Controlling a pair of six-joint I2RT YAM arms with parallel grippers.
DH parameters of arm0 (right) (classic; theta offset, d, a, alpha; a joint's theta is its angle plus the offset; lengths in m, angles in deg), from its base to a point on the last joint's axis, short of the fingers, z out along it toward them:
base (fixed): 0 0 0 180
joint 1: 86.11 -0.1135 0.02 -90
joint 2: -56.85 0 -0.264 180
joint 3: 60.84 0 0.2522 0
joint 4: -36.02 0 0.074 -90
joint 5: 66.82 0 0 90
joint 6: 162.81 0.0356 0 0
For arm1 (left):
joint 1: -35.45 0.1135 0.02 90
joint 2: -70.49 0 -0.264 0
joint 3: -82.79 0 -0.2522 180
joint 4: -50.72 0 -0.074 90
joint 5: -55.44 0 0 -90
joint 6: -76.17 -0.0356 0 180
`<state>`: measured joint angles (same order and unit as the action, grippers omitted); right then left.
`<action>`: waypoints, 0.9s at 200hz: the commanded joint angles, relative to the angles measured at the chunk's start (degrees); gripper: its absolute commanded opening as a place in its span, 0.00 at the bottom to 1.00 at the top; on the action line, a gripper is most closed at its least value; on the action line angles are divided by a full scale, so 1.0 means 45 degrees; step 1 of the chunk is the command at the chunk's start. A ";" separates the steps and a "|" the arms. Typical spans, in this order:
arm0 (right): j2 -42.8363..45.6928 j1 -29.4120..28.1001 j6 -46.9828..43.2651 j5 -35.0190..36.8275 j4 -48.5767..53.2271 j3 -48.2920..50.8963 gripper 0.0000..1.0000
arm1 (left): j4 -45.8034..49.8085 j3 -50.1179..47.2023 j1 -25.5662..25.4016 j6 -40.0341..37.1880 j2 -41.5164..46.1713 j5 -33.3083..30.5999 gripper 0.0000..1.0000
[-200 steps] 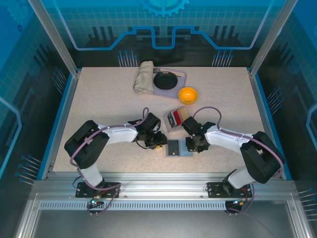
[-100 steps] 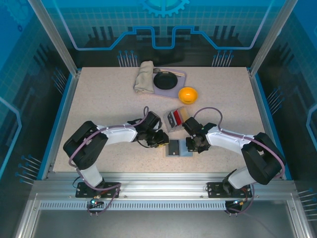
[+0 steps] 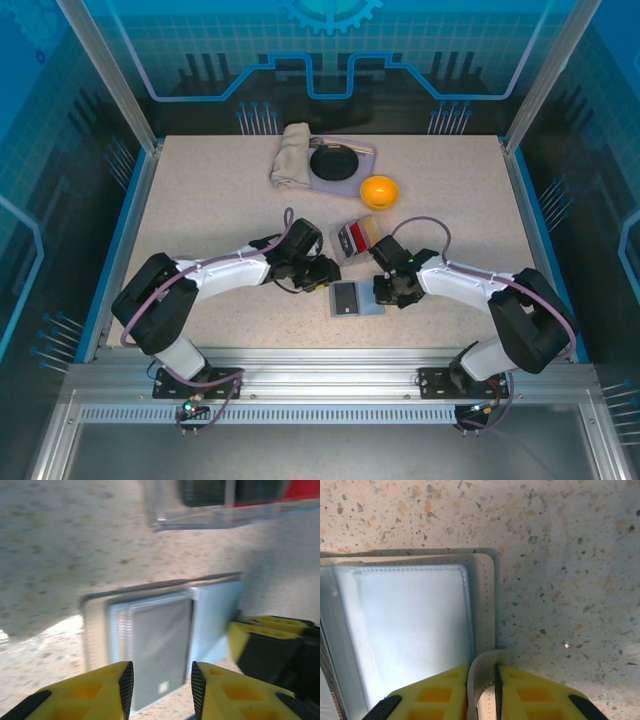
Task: Put the credit cards into the card holder
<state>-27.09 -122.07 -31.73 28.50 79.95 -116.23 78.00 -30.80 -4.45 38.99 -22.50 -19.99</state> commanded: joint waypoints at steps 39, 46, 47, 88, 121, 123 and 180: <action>-0.0214 0.0028 0.0051 -0.0382 -0.0223 0.0188 0.20 | -0.0343 -0.1402 -0.0096 0.1382 0.0019 0.0600 0.40; -0.0211 0.0028 0.0051 -0.0401 -0.0221 0.0173 0.20 | -0.0508 -0.1496 -0.0145 0.1474 0.0003 0.0732 0.40; -0.0212 0.0026 0.0051 -0.0401 -0.0221 0.0181 0.20 | -0.0516 -0.1499 -0.0141 0.1480 -0.0018 0.0749 0.40; -0.0311 0.0032 0.0030 -0.0459 -0.0278 0.0244 0.20 | -0.1062 -0.1678 -0.0596 0.1811 -0.0354 0.1050 0.39; -0.0311 0.0024 0.0064 -0.0518 -0.0353 0.0306 0.20 | -0.1253 -0.1331 -0.0764 0.1783 -0.1001 0.1197 0.35; -0.0311 0.0024 0.0069 -0.0523 -0.0342 0.0305 0.20 | -0.1253 -0.1323 -0.0787 0.1780 -0.1036 0.1196 0.35; -0.0236 0.0010 0.0090 -0.0516 -0.0270 0.0320 0.20 | -0.0300 -0.1294 -0.0996 0.1594 -0.0268 0.0195 0.38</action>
<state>-27.09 -122.07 -31.71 28.48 79.93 -116.20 74.19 -36.90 -7.44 46.24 -25.56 -16.45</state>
